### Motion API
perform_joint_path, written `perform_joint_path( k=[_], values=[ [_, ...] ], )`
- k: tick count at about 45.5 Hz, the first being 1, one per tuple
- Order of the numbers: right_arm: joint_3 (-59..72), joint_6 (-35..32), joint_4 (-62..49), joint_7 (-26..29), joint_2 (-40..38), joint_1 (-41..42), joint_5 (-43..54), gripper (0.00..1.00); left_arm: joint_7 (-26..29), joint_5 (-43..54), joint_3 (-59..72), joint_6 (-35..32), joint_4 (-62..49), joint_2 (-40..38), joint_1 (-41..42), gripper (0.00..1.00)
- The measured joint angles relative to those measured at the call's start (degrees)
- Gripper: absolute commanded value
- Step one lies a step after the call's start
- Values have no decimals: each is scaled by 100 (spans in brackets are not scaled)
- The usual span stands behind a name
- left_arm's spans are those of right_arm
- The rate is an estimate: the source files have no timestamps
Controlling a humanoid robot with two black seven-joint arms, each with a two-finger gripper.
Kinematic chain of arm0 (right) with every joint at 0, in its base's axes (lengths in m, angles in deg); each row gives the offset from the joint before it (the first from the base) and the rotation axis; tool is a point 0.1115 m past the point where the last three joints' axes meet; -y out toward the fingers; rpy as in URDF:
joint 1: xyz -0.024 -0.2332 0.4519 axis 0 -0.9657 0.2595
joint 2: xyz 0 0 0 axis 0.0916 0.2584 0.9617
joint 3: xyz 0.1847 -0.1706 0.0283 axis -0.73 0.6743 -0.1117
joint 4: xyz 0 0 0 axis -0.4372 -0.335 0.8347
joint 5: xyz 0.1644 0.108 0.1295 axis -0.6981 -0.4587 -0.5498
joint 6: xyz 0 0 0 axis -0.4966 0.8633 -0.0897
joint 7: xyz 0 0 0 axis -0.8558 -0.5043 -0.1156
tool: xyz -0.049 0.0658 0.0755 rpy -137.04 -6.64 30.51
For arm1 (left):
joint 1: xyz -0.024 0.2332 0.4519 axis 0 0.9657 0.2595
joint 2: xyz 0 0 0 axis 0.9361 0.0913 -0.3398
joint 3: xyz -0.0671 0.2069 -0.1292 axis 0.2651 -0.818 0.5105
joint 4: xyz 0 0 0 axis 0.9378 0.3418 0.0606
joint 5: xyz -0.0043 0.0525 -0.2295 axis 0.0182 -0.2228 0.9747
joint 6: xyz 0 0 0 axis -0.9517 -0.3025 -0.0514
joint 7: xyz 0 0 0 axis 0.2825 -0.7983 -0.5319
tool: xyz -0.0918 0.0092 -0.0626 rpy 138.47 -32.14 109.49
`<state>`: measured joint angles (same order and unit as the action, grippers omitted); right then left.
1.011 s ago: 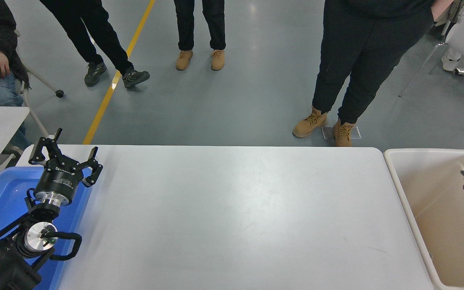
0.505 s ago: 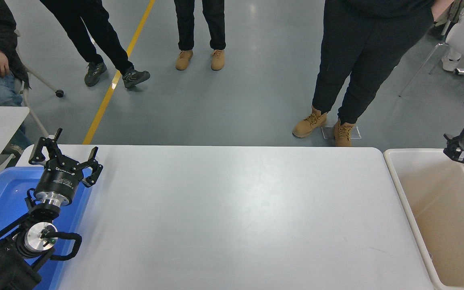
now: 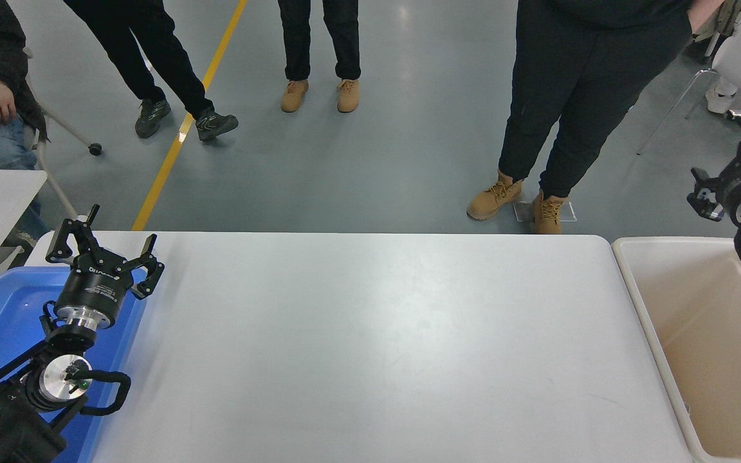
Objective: Clean the table surface
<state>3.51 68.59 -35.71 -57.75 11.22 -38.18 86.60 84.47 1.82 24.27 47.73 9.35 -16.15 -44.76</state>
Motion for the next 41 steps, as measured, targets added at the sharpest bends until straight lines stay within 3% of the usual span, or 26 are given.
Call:
perform_joint_path(
  k=[19,41],
  values=[
    [-259,-1,293,-589,494,-572,20,98,0,1,0,0,0,0,2,99],
    [-294,7,470,-838,910,-1154,61,98,0,1,0,0,0,0,2,99]
  ],
)
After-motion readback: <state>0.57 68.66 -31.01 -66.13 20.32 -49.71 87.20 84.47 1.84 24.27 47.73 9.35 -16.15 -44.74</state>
